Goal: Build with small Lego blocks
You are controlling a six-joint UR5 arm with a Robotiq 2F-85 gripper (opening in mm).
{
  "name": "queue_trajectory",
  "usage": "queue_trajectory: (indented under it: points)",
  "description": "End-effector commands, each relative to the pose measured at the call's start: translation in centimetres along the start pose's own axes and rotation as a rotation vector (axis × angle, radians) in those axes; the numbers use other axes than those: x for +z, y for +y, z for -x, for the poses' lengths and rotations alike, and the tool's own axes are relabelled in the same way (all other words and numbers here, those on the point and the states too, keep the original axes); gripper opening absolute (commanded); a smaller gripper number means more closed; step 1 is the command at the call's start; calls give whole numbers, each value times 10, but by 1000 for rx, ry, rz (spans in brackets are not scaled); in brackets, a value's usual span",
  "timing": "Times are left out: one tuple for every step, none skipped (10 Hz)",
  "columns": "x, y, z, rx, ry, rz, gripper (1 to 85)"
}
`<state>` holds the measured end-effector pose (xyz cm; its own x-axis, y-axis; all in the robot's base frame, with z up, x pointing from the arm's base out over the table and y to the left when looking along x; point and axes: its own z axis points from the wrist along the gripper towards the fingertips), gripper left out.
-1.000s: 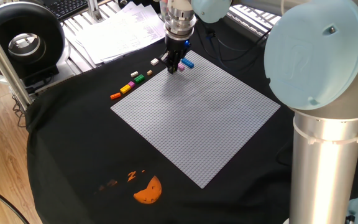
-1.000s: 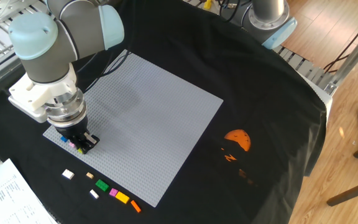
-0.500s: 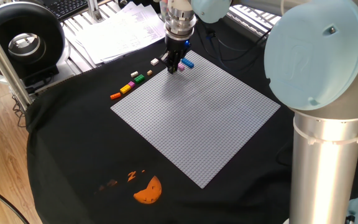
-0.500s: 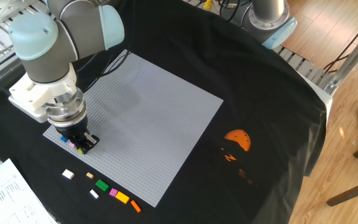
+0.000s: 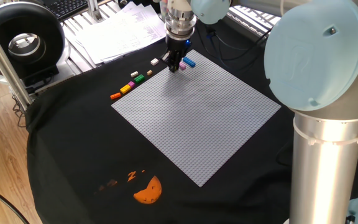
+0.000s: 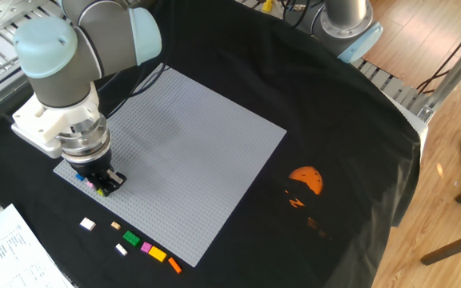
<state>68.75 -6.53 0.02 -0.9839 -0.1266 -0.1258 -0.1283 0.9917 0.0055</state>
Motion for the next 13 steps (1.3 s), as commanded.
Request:
queue_trajectory:
  points:
    - [-7, -1, 0, -2, -5, 14, 417]
    - [-7, -2, -1, -5, -5, 14, 467]
    - [-4, -1, 0, -9, -6, 20, 493]
    - [-1, 2, 2, -15, -17, 32, 550]
    - [1, 5, 5, -20, -27, 41, 593]
    - [2, 5, 6, -22, -31, 42, 617]
    - [1, 4, 6, -29, -34, 42, 633]
    - [-2, 4, 7, -35, -42, 48, 673]
    - [-5, 3, 6, -45, -45, 55, 753]
    - [-8, 3, 4, -53, -45, 62, 797]
    - [-9, 3, 2, -63, -47, 79, 837]
    - [-6, 3, 3, -71, -48, 85, 850]
    - [-2, 2, 4, -73, -52, 79, 850]
